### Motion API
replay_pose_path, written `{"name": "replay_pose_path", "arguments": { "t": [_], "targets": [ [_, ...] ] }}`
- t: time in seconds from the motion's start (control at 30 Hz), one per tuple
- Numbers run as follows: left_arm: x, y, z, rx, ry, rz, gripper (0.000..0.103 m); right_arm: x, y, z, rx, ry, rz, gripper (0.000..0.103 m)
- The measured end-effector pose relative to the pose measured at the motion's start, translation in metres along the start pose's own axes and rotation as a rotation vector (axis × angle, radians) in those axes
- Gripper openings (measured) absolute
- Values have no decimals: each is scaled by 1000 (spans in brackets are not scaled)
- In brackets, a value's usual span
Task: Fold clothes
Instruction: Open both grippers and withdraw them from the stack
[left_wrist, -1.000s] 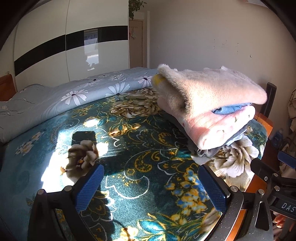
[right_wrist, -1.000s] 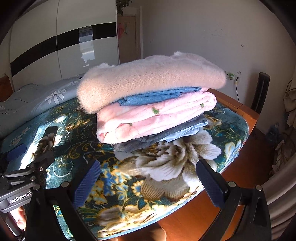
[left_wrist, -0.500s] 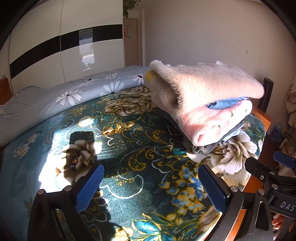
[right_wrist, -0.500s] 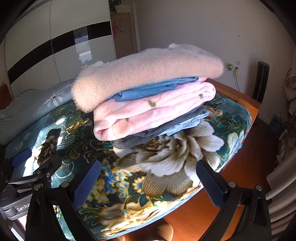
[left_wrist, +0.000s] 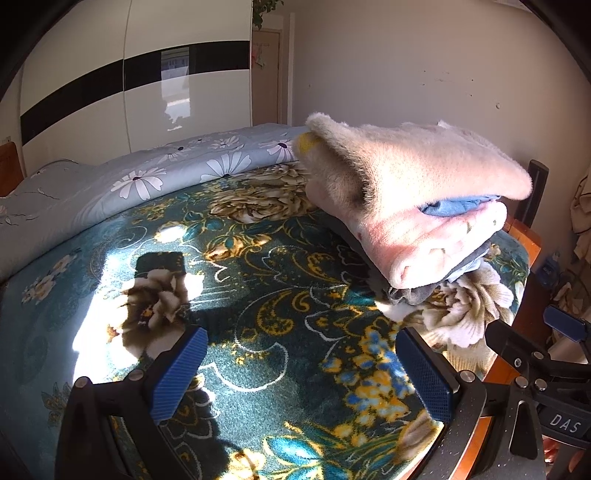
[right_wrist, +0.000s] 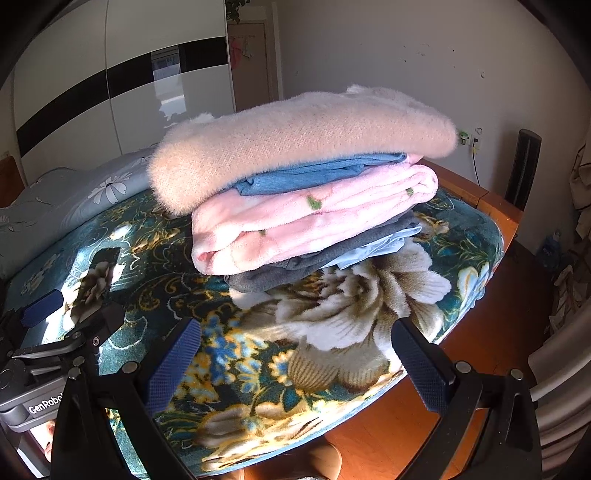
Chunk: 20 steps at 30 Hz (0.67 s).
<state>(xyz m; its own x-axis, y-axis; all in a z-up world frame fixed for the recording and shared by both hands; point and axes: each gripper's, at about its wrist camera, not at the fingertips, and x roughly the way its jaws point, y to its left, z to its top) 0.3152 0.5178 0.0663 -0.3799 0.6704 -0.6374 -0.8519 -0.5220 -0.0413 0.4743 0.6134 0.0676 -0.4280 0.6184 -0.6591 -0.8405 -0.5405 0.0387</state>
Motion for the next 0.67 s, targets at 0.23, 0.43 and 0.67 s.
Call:
{"name": "replay_pose_path", "arguments": {
  "t": [0.23, 0.43, 0.67],
  "targets": [
    [-1, 2, 0, -8, 0, 0, 103, -3, 4, -1, -12, -6, -10, 103],
    [-3, 3, 0, -11, -3, 4, 103, -5, 5, -2, -12, -9, -8, 103],
    [-4, 2, -1, -6, -3, 4, 103, -7, 4, -2, -8, -10, -6, 103]
  ]
}}
